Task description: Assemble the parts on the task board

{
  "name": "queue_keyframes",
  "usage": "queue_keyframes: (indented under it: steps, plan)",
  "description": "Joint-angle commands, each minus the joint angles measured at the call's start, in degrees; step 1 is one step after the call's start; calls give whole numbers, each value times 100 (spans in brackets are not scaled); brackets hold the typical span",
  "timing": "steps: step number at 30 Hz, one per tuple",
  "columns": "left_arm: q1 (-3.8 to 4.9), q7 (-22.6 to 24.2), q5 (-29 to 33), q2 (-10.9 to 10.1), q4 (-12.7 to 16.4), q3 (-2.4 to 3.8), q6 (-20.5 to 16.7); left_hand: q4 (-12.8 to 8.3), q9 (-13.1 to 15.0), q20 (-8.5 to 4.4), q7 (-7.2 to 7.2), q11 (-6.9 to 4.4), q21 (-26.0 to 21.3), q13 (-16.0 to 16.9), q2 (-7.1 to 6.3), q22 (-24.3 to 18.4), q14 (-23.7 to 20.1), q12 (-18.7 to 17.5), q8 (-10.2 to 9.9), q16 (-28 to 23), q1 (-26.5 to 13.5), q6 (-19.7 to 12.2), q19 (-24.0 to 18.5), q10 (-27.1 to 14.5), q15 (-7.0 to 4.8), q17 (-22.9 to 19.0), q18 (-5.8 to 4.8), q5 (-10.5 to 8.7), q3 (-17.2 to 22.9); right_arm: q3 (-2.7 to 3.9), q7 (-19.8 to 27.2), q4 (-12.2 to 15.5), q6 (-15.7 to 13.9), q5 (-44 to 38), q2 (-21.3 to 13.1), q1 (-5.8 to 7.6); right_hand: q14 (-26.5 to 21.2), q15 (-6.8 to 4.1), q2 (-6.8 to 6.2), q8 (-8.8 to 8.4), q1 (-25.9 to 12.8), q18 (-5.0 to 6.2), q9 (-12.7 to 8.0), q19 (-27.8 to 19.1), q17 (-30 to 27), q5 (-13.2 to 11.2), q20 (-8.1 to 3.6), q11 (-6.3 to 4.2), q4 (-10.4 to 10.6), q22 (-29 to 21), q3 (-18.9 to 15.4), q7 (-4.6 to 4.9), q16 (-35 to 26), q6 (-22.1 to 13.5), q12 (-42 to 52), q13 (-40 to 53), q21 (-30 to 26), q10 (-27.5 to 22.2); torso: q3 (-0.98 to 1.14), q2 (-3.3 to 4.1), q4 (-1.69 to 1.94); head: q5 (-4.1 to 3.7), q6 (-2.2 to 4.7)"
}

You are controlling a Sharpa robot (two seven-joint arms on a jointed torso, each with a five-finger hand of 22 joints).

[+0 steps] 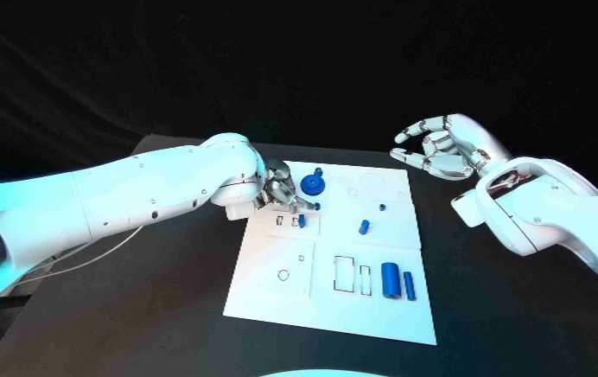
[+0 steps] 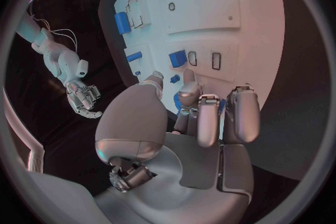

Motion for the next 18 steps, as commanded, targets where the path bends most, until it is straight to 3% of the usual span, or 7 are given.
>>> queue_keyframes:
  steps: [1,18]
  plan:
    - [12,-49,53,45,-32,-3,186,5,12,1,-28,1,24,-1,82,6,483,15,36,31,-4,-11,54,17,-37,1133,-52,40,-43,0,-44,-1,76,-86,12,-3,472,-28,4,28,-49,104,9,251,954,26,-46,-31,2,1145,19,-22,-18,-3,6,91,-30,-12,4,-5,3,-6,-8]
    - [10,-89,42,149,-160,-22,453,-4,72,0,-29,0,40,17,159,34,494,28,56,54,89,-54,61,7,-37,1171,-57,77,-32,-2,-56,-13,79,-90,31,-9,469,-29,4,30,-54,109,9,240,944,33,-47,-31,4,1135,19,-22,-22,-4,5,90,-44,-13,2,4,1,-3,-35]
